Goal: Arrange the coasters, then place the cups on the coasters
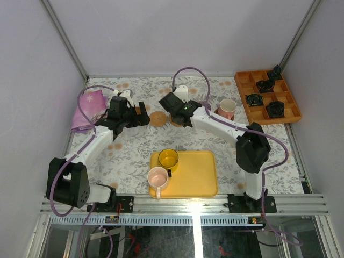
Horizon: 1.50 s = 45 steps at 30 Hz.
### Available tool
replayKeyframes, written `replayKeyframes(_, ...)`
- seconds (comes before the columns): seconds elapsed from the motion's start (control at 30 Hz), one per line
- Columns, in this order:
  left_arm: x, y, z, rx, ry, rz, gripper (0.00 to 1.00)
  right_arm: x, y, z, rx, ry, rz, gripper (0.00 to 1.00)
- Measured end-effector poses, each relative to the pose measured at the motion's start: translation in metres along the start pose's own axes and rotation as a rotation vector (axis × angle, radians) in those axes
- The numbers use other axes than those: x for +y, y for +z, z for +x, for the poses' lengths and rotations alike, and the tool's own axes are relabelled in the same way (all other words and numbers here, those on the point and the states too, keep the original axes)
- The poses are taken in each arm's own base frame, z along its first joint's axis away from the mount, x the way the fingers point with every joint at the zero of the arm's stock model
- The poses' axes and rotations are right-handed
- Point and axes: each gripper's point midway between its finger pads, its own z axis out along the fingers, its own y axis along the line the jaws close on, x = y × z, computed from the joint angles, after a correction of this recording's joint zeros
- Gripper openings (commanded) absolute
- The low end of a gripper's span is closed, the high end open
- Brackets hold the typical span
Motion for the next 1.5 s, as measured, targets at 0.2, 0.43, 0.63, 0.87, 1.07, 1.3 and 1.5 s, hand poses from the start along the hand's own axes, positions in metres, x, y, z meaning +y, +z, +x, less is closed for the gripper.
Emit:
replayKeyframes(0.2, 0.002, 0.003, 0.004, 0.018, 0.010, -0.007, 1.00, 0.003, 0.026, 0.013, 0.055, -0.009, 0.013, 0.00)
replayKeyframes(0.43, 0.003, 0.007, 0.003, 0.025, 0.016, -0.010, 1.00, 0.011, 0.038, 0.012, 0.098, 0.019, -0.032, 0.00)
replayKeyframes(0.63, 0.004, 0.009, 0.004, 0.031, 0.016, -0.014, 1.00, 0.011, 0.044, 0.012, 0.123, 0.030, -0.041, 0.00)
replayKeyframes(0.87, 0.004, 0.009, 0.004, 0.032, 0.016, -0.015, 1.00, 0.013, 0.052, 0.026, 0.167, 0.014, -0.040, 0.00)
replayKeyframes(1.07, 0.004, 0.009, 0.004, 0.032, 0.016, -0.015, 1.00, 0.015, 0.057, 0.037, 0.201, 0.006, -0.039, 0.00)
replayKeyframes(1.3, 0.004, 0.009, 0.004, 0.032, 0.016, -0.015, 1.00, 0.015, 0.058, 0.038, 0.203, 0.005, -0.039, 0.00)
replayKeyframes(1.5, 0.005, 0.010, 0.005, 0.034, 0.015, -0.016, 1.00, 0.015, 0.058, 0.038, 0.204, 0.008, -0.038, 0.00)
